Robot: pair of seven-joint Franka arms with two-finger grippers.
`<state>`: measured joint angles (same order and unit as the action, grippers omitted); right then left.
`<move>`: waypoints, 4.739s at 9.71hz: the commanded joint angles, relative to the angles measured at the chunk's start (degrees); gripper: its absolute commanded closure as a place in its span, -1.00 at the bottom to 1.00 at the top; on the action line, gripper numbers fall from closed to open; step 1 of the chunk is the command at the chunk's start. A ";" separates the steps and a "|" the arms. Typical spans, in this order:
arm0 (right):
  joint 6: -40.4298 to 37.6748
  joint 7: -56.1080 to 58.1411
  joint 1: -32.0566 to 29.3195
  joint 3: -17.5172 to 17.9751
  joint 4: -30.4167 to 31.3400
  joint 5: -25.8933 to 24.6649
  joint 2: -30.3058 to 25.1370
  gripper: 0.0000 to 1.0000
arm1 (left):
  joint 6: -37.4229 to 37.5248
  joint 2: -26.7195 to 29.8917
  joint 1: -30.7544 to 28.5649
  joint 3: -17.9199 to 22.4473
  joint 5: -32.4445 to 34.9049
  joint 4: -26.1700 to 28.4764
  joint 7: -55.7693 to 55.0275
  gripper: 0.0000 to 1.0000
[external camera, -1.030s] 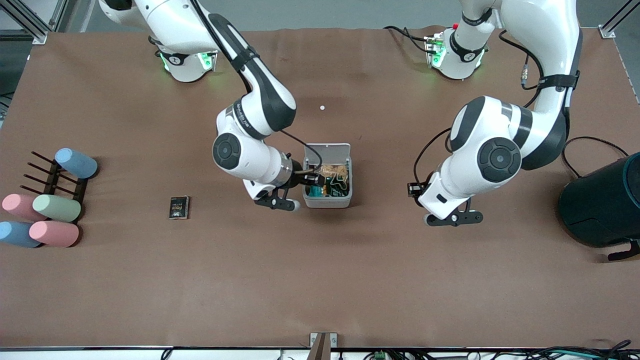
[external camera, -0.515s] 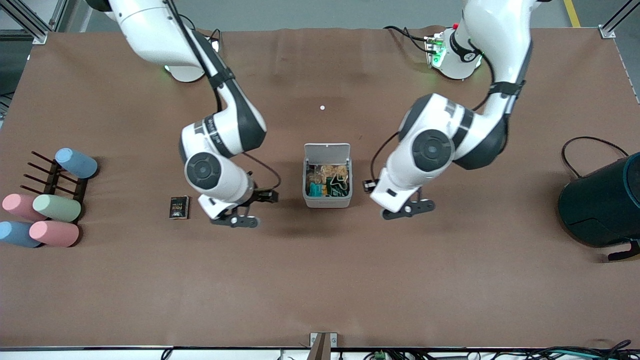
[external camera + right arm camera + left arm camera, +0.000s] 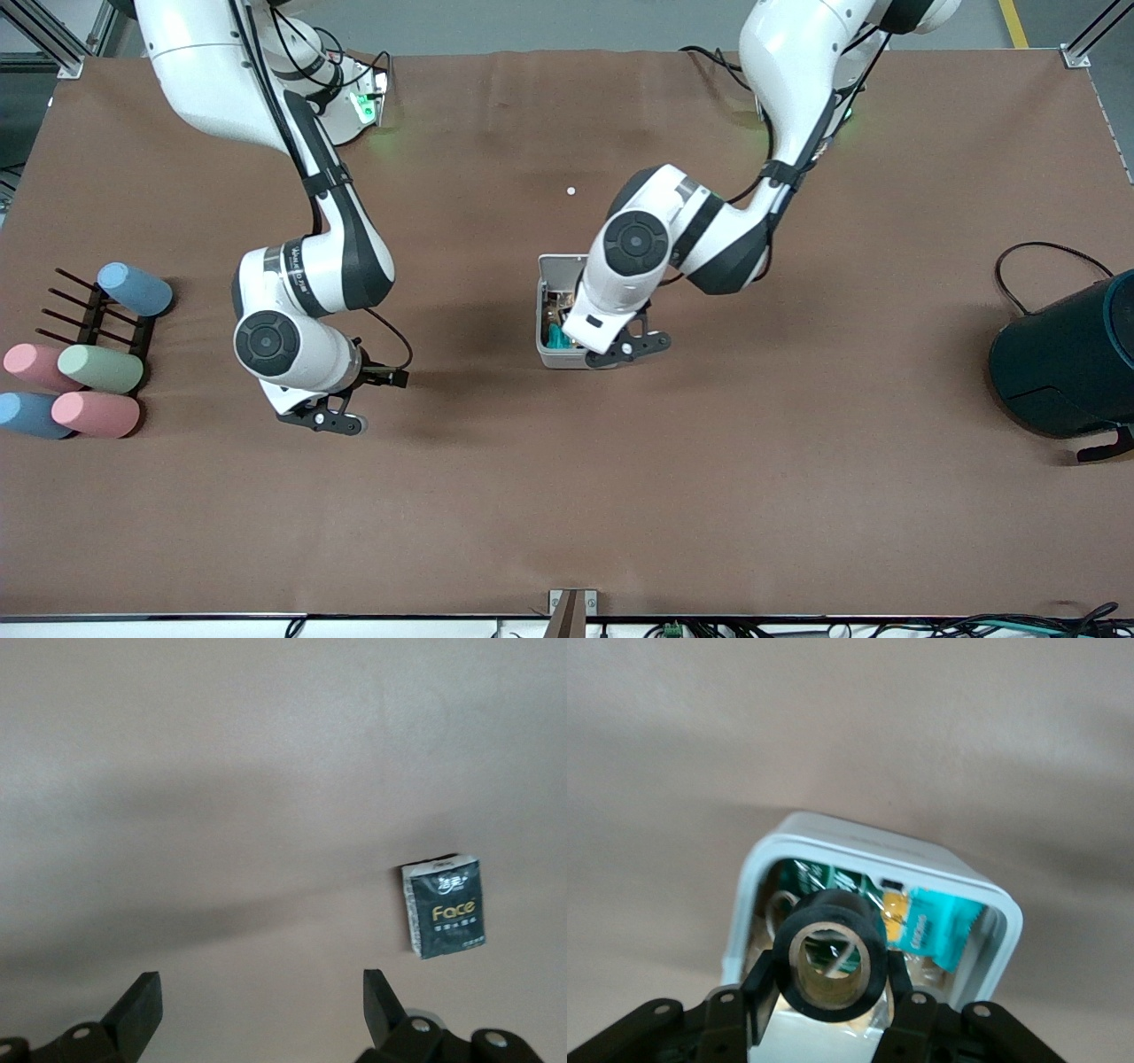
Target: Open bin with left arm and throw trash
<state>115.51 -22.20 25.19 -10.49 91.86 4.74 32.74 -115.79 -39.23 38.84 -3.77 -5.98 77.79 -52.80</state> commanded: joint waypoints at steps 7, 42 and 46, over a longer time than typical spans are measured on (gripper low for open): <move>23.18 21.22 -8.31 0.82 24.76 -1.31 -9.45 -0.99 | -4.18 -3.76 2.56 1.48 1.49 -1.76 -3.27 -0.39; 19.66 -34.21 0.90 25.08 3.16 2.56 -3.48 0.04 | 27.54 42.03 -38.31 -1.51 7.82 12.83 48.20 -1.00; 20.28 -35.01 3.63 24.73 2.19 1.69 0.21 0.03 | 28.16 43.53 -38.57 -0.10 6.77 12.56 47.97 -1.00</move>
<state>135.93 -55.74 27.79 14.70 95.75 7.61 31.14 -88.03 3.45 0.59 -3.81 0.83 90.10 -5.35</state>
